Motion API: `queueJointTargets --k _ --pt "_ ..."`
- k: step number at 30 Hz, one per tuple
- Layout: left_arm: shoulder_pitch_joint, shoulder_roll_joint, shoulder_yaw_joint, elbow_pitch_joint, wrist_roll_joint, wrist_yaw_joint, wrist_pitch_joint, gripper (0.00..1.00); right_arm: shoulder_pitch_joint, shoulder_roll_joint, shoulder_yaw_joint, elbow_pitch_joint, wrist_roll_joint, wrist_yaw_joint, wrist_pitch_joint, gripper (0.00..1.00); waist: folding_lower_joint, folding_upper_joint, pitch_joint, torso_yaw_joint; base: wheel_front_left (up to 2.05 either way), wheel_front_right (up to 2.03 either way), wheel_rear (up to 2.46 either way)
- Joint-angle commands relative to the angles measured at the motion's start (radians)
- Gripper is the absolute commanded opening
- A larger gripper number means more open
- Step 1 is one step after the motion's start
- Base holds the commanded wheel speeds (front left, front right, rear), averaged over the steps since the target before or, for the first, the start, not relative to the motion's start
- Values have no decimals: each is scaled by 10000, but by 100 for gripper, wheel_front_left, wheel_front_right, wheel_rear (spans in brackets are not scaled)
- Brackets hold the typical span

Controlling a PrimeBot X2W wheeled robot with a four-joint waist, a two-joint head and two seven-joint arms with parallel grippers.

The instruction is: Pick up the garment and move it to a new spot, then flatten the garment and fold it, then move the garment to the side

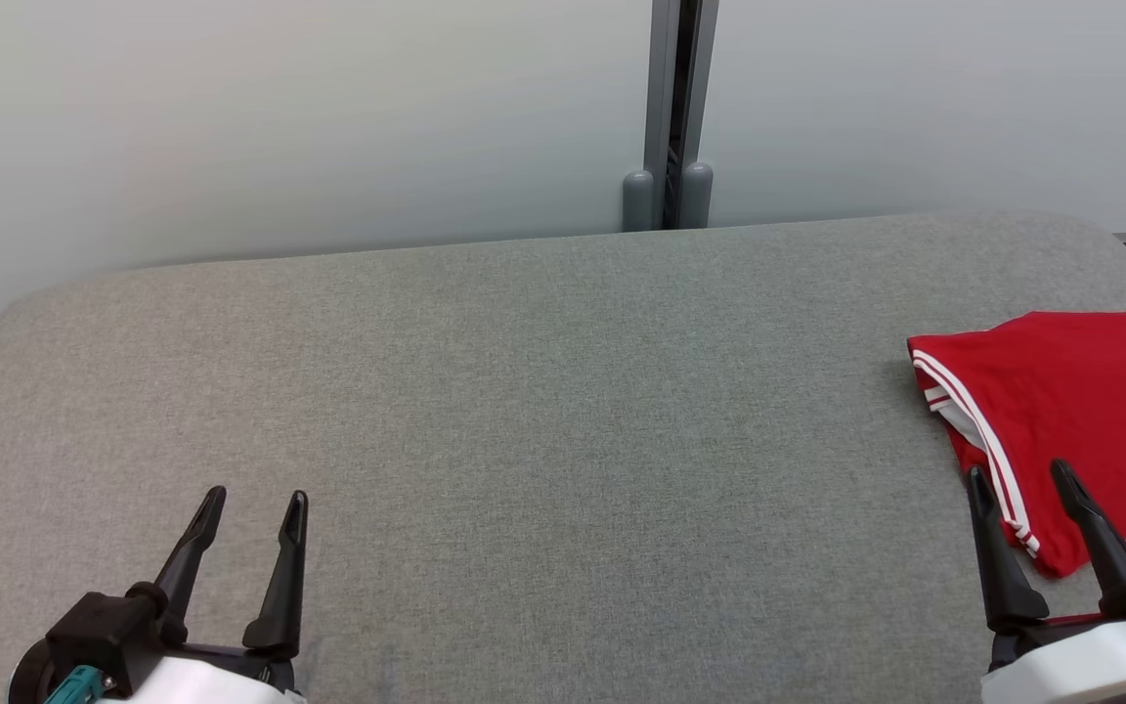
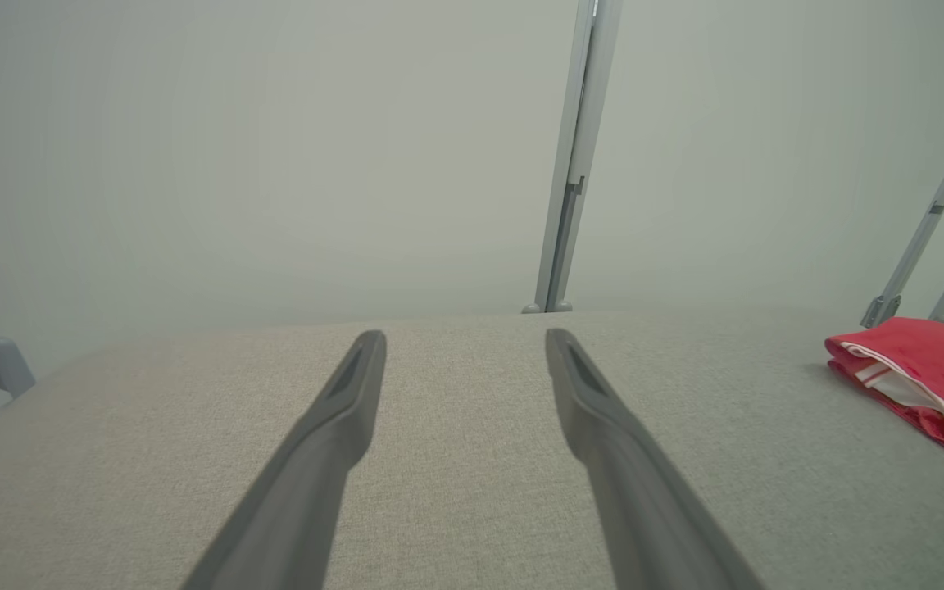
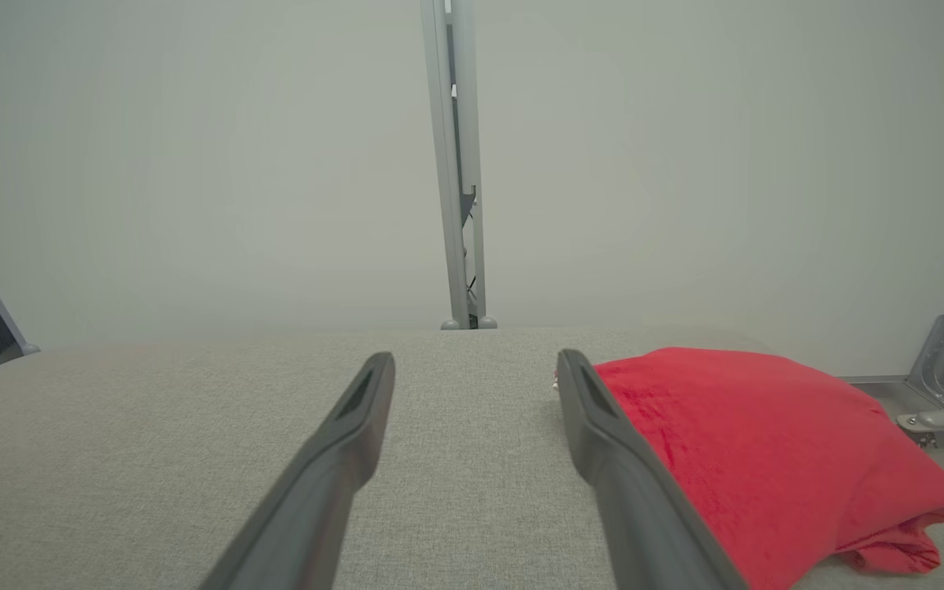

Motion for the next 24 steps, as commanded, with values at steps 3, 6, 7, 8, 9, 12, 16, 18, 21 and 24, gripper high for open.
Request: queueJointTargets --k 3,6,7,8,9,12,16,18,21,24 --pt "81 90 39 11 -35 68 -65 100 108 5 -39 -104 -37 -9 72 100 0 0 7 22 0 0 0" --pt "73 108 34 31 -61 75 -52 100 148 17 -29 -122 -13 -9 63 100 0 0 -4 38 0 0 0" --pt "72 112 32 34 -71 63 -56 100 168 19 -29 -123 -10 -9 60 100 0 0 -5 43 0 0 0" --pt "70 118 28 42 -81 62 -58 100 191 24 -30 -118 -7 -9 62 100 0 0 -7 50 0 0 0" --pt "65 125 25 48 -89 69 -54 100 201 28 -30 -121 -2 -9 59 100 0 0 -8 54 0 0 0" --pt "33 147 19 74 -84 79 -45 100 195 34 -5 -120 2 -9 76 100 0 0 -4 64 0 0 0" --pt "-11 166 -8 111 -94 96 -38 100 162 38 3 -67 24 -9 58 100 0 0 -12 80 0 0 0" --pt "-22 170 -21 134 -108 113 -15 100 165 40 4 -40 38 -9 48 100 0 0 -21 87 0 0 0" --pt "-55 176 -34 181 -126 146 -16 100 151 42 14 2 57 -9 56 100 0 0 -28 106 0 0 0" --pt "-82 184 -51 218 -146 150 -38 100 128 45 25 7 67 -9 81 100 0 0 -25 112 0 0 0"
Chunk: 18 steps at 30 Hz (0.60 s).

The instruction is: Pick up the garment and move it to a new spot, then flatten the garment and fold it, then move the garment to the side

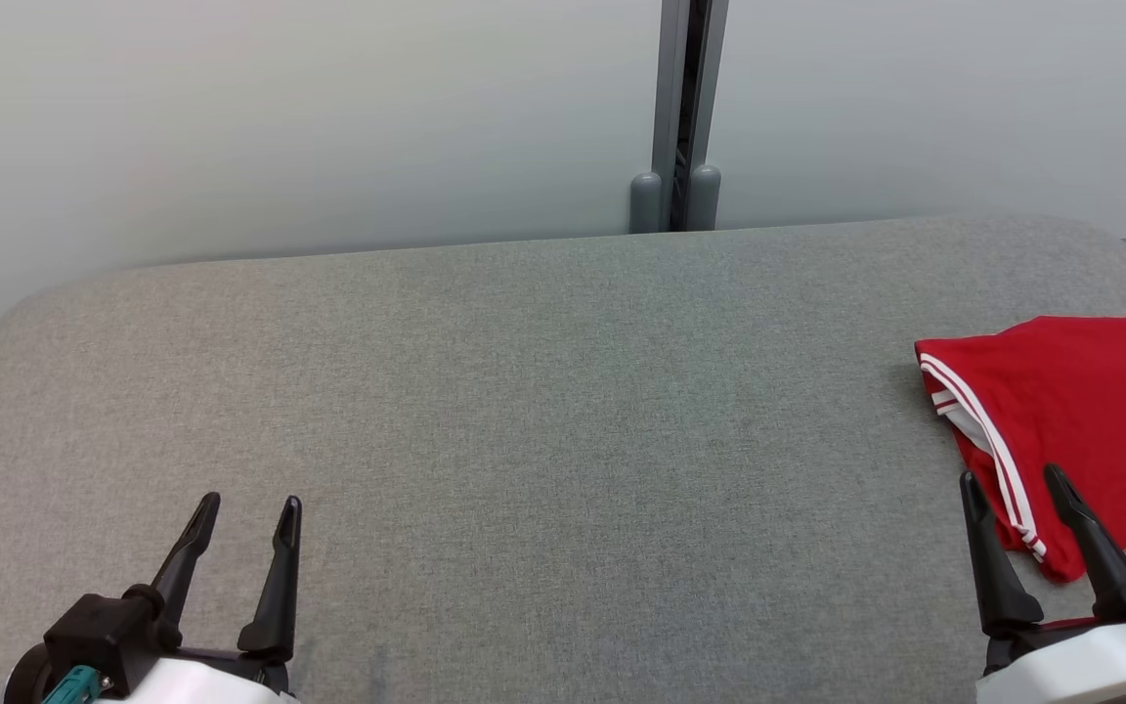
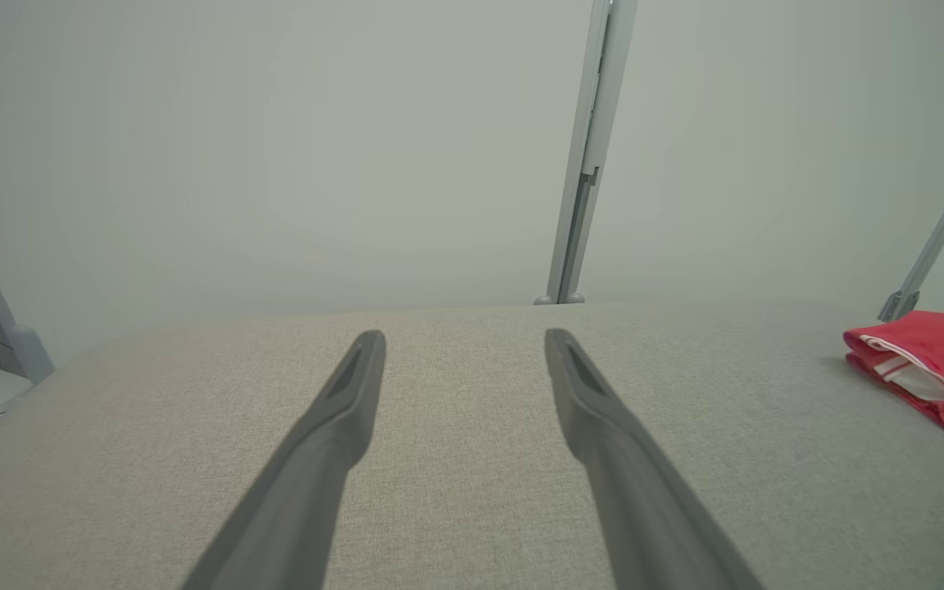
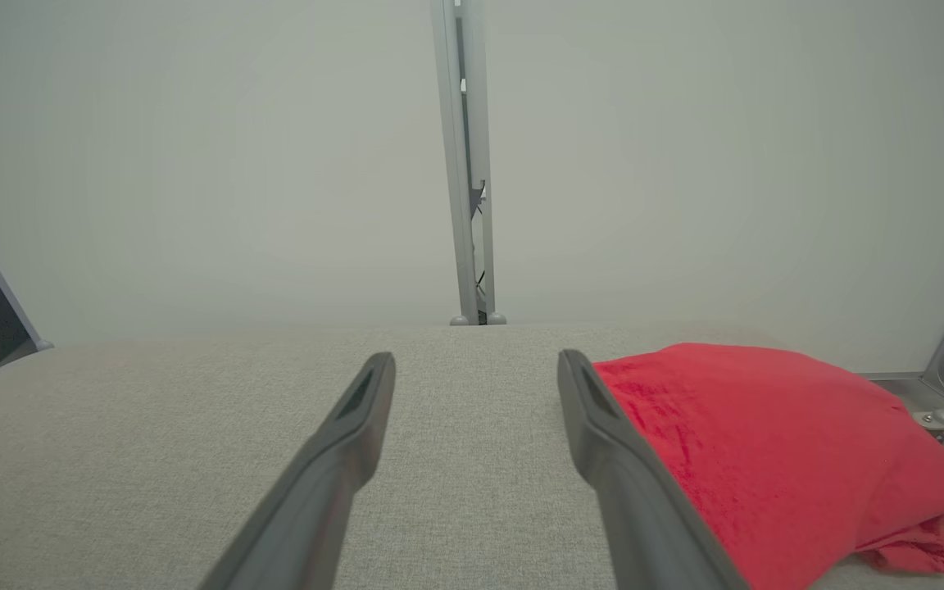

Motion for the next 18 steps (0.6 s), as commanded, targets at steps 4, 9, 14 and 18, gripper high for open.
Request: queueJointTargets --k 4,9,14,18 --pt "-91 42 -4 67 -79 62 -88 100 15 -9 11 37 65 -9 27 100 0 -1 11 -5 0 0 0" --pt "-100 66 -21 119 7 109 -154 100 50 -9 -13 12 202 -9 65 100 0 -1 23 -25 0 0 0" --pt "98 -200 -57 387 -236 31 -65 0 68 86 106 314 421 0 14 0 0 -1 26 -23 0 0 0" --pt "17 -294 188 499 -1135 -107 108 0 -105 46 191 556 1465 0 5 0 0 -1 31 -28 0 0 0"
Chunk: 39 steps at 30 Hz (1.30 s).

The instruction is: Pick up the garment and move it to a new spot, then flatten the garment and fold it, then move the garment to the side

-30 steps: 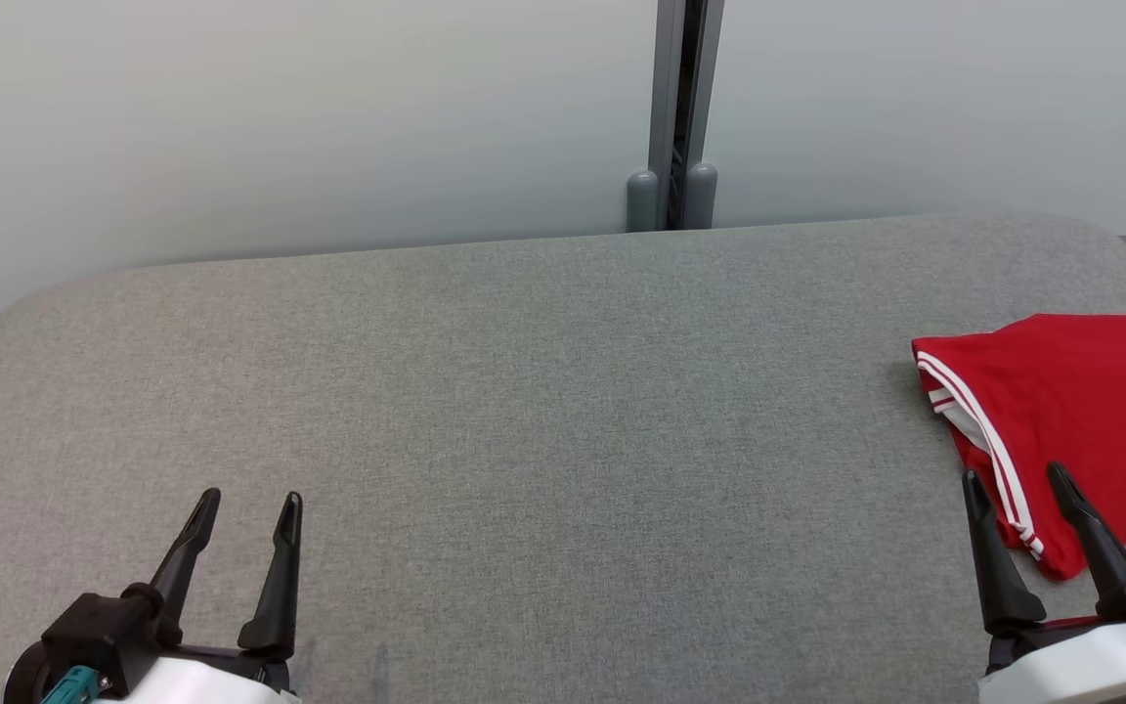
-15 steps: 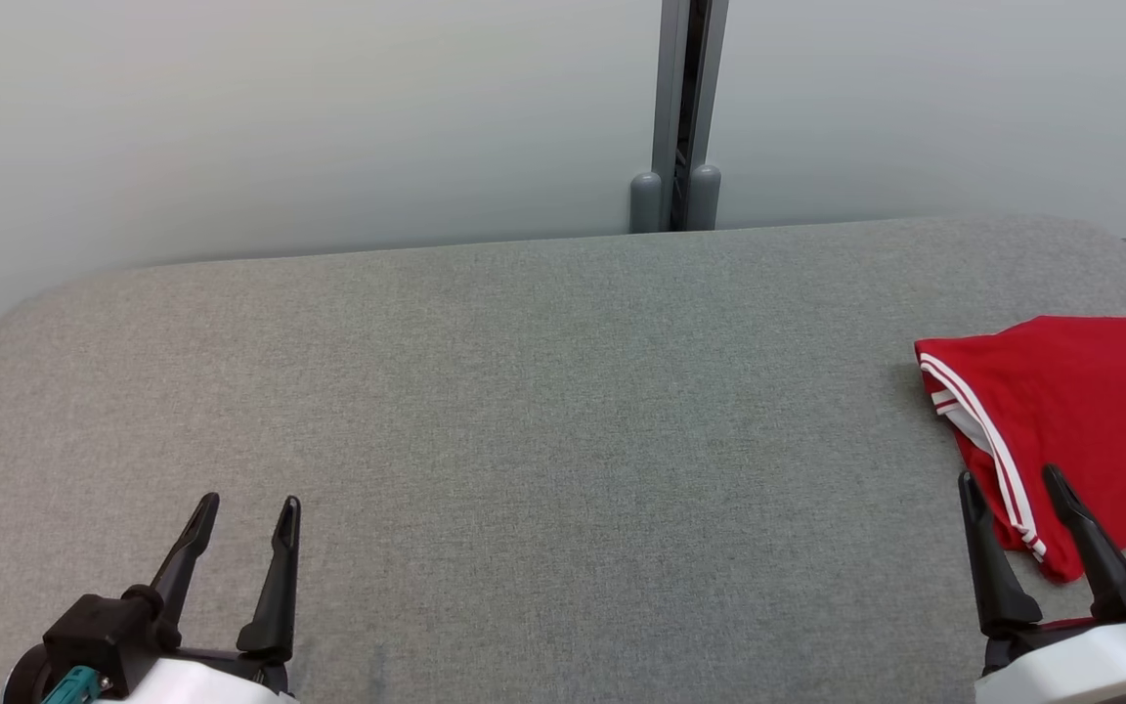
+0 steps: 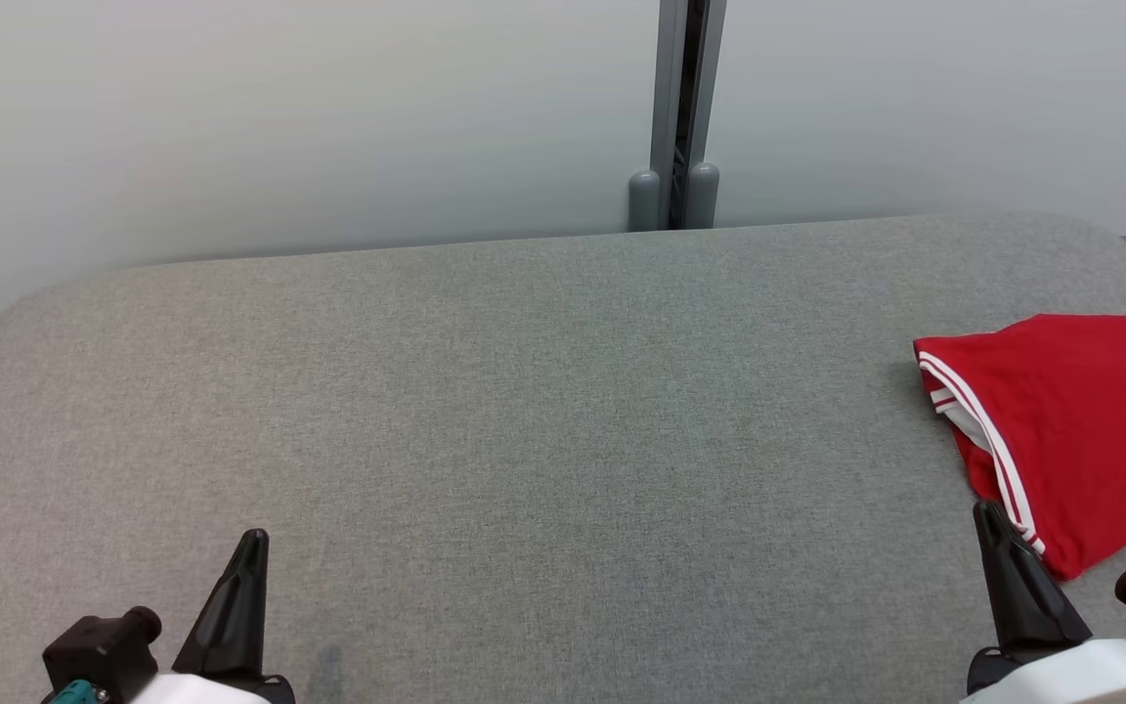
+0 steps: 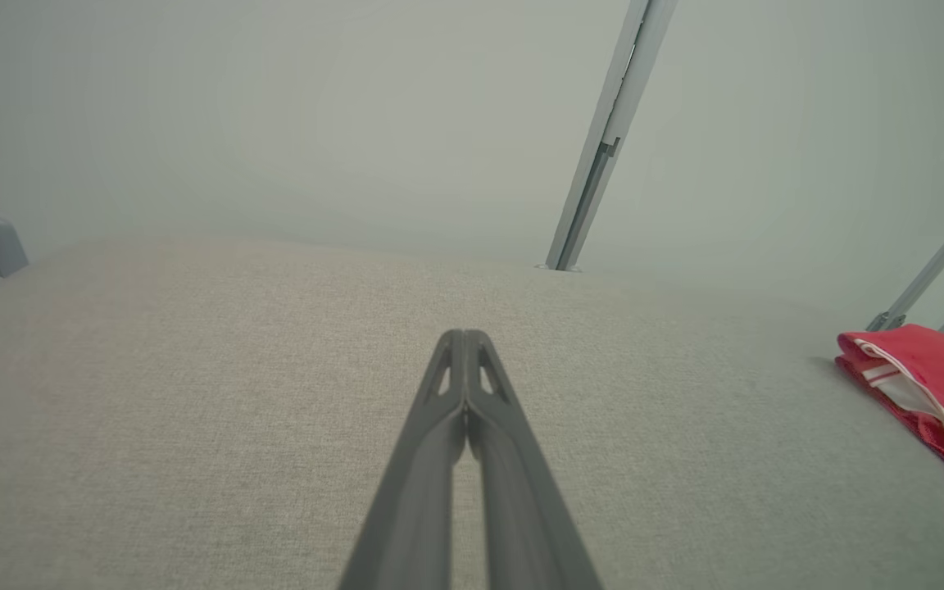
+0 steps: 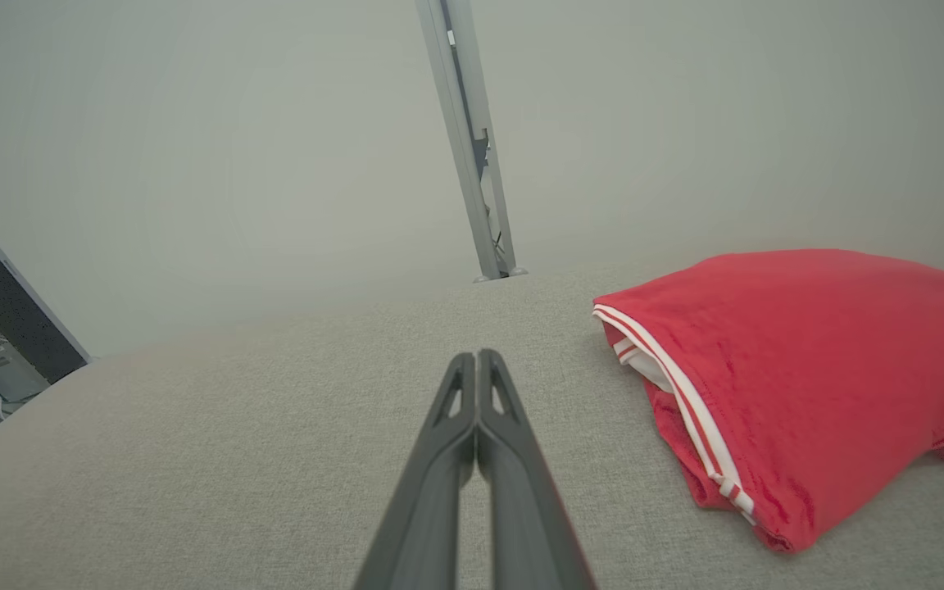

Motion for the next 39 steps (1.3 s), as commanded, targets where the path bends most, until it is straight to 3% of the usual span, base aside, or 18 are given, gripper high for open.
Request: queueJointTargets --k 1,11,18,25,27,39 --pt "-217 59 170 -101 -346 -92 57 0 -297 -91 29 -63 389 0 -34 0 0 -1 1 -1 0 0 0" --pt "-407 -129 620 157 -1921 -353 375 0 -631 -143 174 414 2215 -1 -49 0 0 -1 11 -12 0 0 0" --pt "-609 -405 1219 392 -3809 -663 799 0 -1007 -181 329 966 4418 -1 -46 0 0 -1 26 -26 0 0 0" --pt "-726 -598 1617 551 -4966 -866 1093 0 -1238 -190 403 1316 5782 -2 -28 0 0 -1 37 -36 0 0 0" --pt "-831 -750 1919 672 -5806 -1016 1310 0 -1402 -193 454 1564 6769 -2 -7 0 0 -1 45 -44 0 0 0" --pt "-981 -999 2415 865 -7112 -1242 1682 0 -1683 -191 532 1969 8320 -3 35 0 0 -1 60 -59 0 0 0"
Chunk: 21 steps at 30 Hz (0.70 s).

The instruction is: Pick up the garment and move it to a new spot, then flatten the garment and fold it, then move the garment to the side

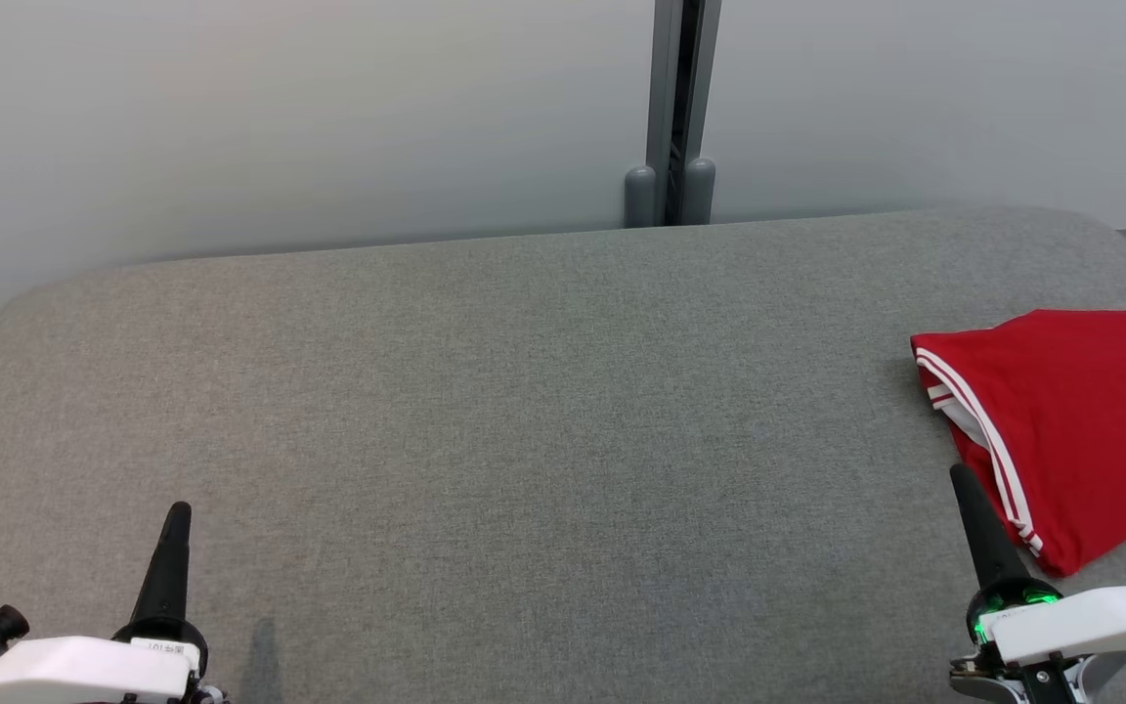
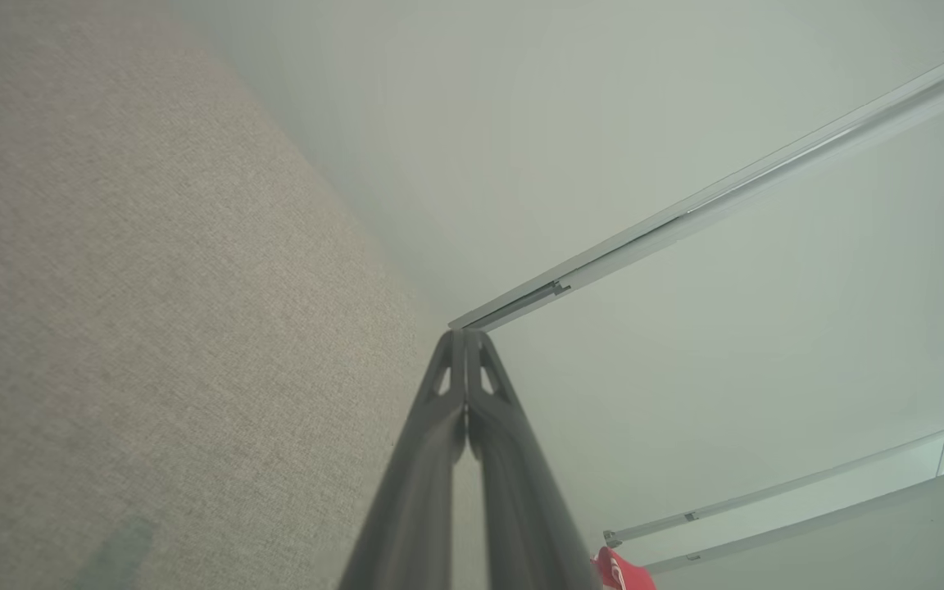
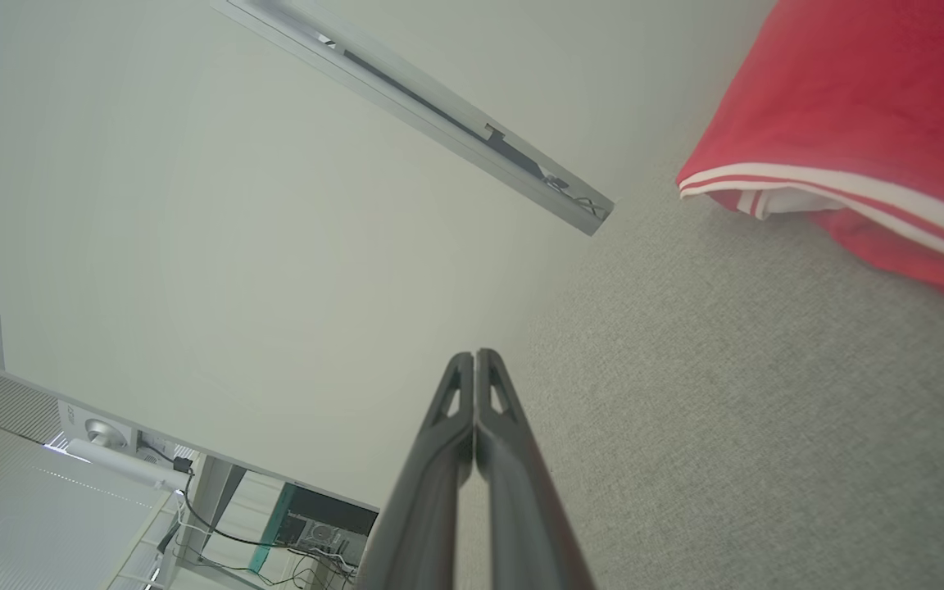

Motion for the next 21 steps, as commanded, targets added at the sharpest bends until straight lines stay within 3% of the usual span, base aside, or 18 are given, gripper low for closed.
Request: queueJointTargets --k 1,21 --pt "-292 34 154 -45 -268 -108 70 0 -257 -83 5 0 294 -1 35 0 0 0 2 -2 0 0 0" --pt "-490 -309 811 205 -1899 -399 558 0 -592 -73 91 510 2254 0 84 0 0 0 24 -23 0 0 0"
